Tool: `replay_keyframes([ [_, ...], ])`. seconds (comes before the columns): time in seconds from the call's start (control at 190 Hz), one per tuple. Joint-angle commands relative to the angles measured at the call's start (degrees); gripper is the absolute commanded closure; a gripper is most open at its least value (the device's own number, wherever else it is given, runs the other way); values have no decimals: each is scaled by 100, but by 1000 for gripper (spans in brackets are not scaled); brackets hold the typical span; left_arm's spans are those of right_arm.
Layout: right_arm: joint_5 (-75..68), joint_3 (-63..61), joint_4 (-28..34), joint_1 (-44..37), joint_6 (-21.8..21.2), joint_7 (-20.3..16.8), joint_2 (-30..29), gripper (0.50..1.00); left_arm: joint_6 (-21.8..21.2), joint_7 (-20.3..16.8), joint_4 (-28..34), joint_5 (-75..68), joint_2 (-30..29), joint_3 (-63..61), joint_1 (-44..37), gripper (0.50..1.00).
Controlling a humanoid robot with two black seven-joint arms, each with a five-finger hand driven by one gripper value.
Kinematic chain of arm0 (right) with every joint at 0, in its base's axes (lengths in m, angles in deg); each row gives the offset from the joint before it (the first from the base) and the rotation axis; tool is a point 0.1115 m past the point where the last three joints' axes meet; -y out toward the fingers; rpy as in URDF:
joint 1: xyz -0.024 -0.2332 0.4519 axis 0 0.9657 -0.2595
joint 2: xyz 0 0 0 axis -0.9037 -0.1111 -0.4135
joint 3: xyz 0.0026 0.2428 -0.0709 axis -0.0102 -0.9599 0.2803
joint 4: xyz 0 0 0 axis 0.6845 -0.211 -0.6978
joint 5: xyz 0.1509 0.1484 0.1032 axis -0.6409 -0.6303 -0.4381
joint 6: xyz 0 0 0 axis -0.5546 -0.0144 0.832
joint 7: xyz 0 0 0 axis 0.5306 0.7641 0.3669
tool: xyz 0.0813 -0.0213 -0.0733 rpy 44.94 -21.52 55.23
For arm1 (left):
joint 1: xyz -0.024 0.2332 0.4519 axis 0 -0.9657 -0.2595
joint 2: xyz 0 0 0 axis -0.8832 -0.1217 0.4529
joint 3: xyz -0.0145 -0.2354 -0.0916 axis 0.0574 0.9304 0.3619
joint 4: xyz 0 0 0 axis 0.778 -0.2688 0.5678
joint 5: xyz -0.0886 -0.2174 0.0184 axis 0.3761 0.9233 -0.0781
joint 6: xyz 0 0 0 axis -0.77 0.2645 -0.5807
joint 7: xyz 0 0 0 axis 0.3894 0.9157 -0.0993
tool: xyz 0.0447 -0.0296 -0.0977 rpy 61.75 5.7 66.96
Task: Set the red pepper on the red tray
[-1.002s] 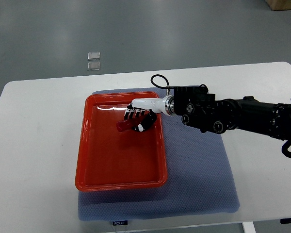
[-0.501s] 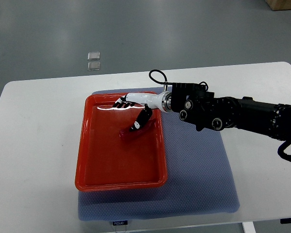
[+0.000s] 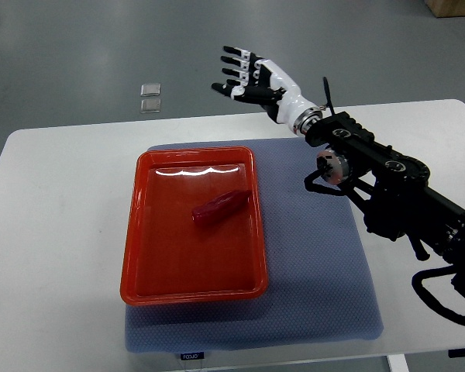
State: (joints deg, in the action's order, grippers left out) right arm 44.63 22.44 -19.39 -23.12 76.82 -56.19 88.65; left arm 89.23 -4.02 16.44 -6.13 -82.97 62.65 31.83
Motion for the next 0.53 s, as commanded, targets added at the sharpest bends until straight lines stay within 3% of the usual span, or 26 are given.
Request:
replay_keyframes([
  [0.0,-556,-787,4,356,-40,14,-2,638,-3,0,-3,0,0,-1,0,500],
  [0.09,-978,-998,4,531,-84,14,-2,636,-3,0,-3,0,0,-1,0,500],
  [0.132,-1197,-1015,4,628,-119,22,-2,599,-3,0,-3,0,0,-1,0,500],
  [0.274,-1549,-1024,4,848,-356,14,-2,593,-3,0,-3,0,0,7,0,500],
  [0.438,-1690,-1024,4,1147,-954,14,-2,587,-3,0,6,0,0,7,0,500],
  [0.527,-1690,-1024,4,1208,-1024,14,-2,587,-3,9,6,0,0,7,0,500],
])
